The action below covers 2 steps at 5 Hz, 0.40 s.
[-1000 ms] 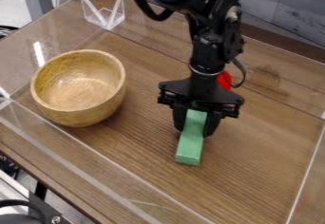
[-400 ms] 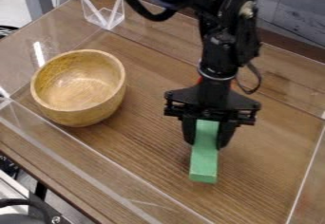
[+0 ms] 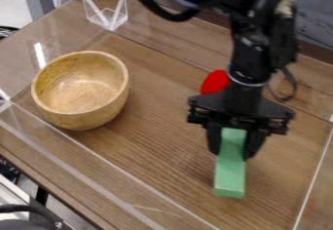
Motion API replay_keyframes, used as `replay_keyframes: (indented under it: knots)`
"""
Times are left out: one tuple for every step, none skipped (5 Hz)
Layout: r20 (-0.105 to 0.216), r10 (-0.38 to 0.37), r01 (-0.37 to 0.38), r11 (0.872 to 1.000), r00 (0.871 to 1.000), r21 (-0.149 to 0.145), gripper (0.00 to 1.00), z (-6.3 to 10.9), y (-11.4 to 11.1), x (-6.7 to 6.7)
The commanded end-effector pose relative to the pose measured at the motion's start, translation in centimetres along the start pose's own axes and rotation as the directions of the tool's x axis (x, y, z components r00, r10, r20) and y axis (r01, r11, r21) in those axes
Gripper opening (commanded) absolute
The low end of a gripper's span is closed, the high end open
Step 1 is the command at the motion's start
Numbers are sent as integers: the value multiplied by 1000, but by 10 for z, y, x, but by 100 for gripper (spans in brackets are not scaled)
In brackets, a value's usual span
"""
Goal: Remove the green stick from the brown bowl and put it on the table
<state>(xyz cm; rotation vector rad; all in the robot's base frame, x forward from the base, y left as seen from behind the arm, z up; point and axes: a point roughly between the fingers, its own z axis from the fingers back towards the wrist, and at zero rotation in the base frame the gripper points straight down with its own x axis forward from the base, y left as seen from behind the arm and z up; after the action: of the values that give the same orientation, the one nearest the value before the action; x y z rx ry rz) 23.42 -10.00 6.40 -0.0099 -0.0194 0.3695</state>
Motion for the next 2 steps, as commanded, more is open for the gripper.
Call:
replay_keyframes:
  knots:
    - [17,-88,89,996,996,-29,0,-5,-10,7]
    - [9,-128,129,991,992,-28,0,-7,-9,8]
